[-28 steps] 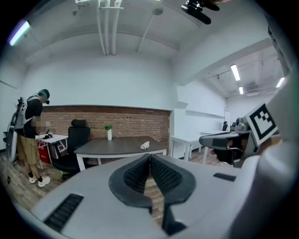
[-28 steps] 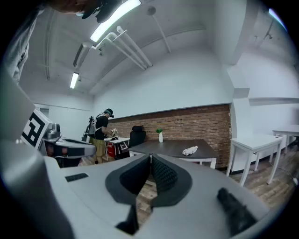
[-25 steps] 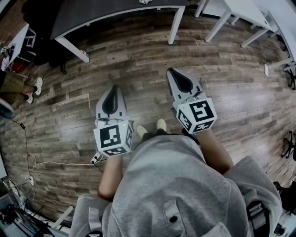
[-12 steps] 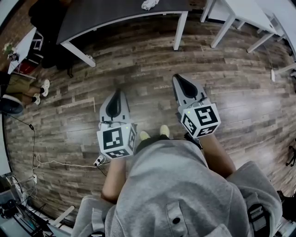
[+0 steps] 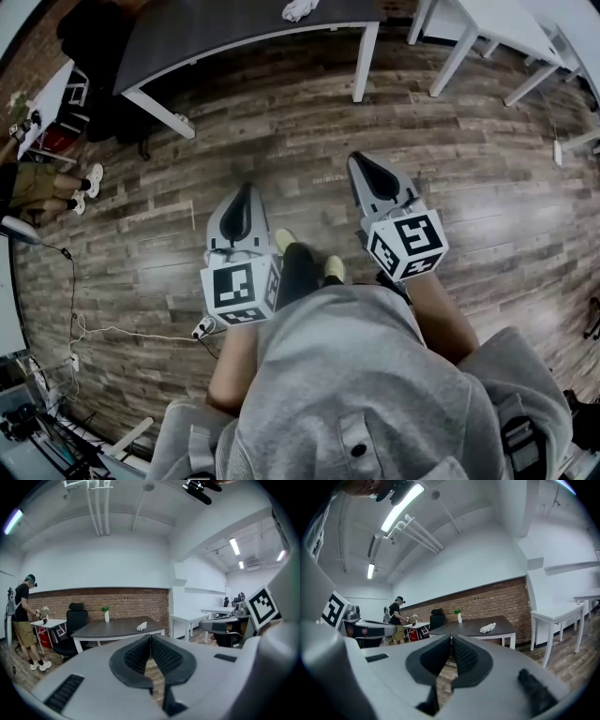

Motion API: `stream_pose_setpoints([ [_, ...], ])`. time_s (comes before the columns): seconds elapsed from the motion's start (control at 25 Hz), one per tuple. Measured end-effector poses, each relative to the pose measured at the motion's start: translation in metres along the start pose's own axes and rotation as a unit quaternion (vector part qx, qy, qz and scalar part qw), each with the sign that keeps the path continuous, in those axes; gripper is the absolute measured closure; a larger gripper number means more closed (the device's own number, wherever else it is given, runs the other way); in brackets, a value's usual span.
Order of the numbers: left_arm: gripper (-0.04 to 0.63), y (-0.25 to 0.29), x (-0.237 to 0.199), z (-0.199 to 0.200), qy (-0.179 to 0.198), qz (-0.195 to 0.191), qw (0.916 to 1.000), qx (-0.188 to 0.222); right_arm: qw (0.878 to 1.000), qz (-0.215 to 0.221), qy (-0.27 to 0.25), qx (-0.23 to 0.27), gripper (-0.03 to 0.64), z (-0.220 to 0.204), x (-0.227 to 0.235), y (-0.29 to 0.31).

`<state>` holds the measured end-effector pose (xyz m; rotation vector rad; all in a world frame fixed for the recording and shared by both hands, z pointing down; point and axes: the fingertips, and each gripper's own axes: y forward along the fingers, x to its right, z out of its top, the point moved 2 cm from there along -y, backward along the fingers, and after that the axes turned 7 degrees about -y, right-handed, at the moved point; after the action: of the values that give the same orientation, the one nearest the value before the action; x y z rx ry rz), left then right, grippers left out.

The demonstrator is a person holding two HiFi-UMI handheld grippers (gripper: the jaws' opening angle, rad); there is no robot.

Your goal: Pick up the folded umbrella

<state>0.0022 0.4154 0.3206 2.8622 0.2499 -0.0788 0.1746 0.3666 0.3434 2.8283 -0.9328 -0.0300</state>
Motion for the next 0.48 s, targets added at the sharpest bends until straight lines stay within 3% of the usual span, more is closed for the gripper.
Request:
stream_pose_setpoints([
  [0.48,0.581,0.043,-0.022,0.003,-0.002,-0.003,1.0000,0.004,0.999,0.018,-0.033,-0.005,0.592,0.000,0.005,0.052],
])
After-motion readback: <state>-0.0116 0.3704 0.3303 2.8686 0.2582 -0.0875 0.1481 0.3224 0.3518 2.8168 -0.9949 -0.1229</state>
